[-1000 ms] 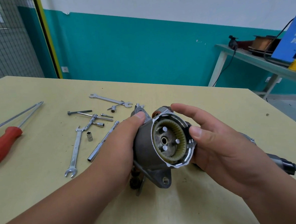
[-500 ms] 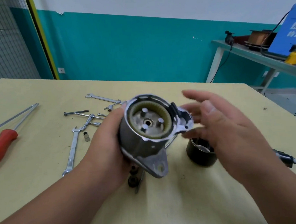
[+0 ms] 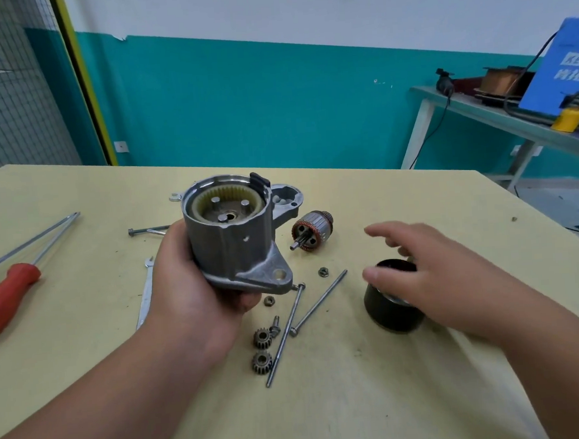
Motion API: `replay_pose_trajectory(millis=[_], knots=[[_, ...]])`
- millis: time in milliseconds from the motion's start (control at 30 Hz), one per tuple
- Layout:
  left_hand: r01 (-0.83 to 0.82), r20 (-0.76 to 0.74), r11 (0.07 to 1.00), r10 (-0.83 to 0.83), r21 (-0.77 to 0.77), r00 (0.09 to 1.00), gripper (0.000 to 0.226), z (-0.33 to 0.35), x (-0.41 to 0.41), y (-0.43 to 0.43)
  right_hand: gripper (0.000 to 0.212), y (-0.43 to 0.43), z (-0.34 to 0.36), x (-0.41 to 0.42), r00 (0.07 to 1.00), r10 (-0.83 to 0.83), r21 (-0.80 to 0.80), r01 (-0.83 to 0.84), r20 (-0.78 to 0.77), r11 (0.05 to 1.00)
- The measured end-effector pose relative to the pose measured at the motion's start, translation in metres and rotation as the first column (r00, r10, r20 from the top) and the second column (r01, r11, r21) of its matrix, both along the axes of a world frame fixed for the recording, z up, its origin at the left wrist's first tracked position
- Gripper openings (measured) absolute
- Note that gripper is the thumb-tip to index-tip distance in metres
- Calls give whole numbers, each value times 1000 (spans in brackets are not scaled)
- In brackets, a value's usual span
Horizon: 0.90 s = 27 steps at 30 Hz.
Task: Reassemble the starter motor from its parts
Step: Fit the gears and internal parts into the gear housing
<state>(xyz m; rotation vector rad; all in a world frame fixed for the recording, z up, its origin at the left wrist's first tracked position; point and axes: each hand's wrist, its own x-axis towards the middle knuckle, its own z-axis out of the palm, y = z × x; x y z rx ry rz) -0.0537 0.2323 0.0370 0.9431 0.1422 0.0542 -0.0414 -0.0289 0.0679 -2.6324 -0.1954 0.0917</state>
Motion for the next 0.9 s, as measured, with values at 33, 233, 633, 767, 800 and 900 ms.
replay_pose_trajectory(millis=[33, 233, 633, 767, 800, 900], knots=[[-6, 0, 1000, 6, -1, 1000, 38, -1, 1, 0, 66, 1, -2, 0, 999, 28, -43, -29, -27, 999], [-35, -22, 999, 35, 4, 999, 34, -6, 2, -1, 64, 7, -14, -2, 990, 137, -148, -131, 26, 980], [-64, -80, 995, 70, 74, 994, 41, 0, -3, -7, 60, 5, -21, 7, 989, 126, -145, -114, 82, 983], [41, -107, 999, -44, -21, 993, 33, 4, -3, -4, 62, 10, -17, 2, 957, 156, -109, -133, 246, 985], [102, -105, 992, -109, -72, 989, 35, 4, -3, -4, 63, 12, -14, -1, 938, 169, -69, -156, 301, 985], [206, -81, 958, -226, -201, 971, 39, 4, -8, -7, 71, 21, -6, -14, 888, 189, 44, -228, 419, 973]])
